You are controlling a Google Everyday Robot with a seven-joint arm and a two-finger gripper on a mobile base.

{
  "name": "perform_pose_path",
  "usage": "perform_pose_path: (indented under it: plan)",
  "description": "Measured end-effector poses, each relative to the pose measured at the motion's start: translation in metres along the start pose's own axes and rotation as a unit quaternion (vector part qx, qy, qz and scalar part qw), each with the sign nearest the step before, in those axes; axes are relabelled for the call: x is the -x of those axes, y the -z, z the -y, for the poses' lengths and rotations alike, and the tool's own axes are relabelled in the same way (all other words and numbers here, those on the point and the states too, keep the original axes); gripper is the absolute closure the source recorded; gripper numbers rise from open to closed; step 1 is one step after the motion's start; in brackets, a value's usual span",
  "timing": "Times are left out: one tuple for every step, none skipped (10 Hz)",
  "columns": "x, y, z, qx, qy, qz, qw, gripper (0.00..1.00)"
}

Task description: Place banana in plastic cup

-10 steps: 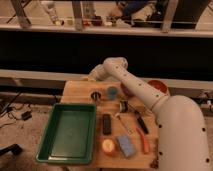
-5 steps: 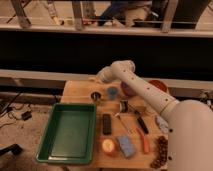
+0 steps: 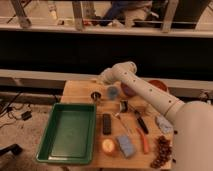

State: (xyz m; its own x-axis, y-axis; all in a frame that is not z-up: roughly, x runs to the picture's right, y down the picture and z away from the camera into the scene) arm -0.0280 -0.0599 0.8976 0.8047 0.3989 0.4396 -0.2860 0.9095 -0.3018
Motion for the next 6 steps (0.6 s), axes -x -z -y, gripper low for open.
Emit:
perform_pose_path:
  plan:
    - [-0.008, 0.006, 0.000, -0.005, -0.006, -0.004, 1.0000, 1.00]
    - [-0.014, 0.011, 0.001, -0.009, -0.011, -0.007, 0.9999, 1.00]
    - [-0.023, 0.016, 0.001, -0.012, -0.018, -0.013, 0.9997, 1.00]
    - [-0.026, 0.017, 0.000, -0.012, -0.022, -0.016, 0.9996, 1.00]
    - [-0.030, 0.016, -0.002, -0.012, -0.027, -0.019, 0.9994, 1.00]
    - [-0.034, 0.015, -0.003, -0.010, -0.031, -0.023, 0.9992, 1.00]
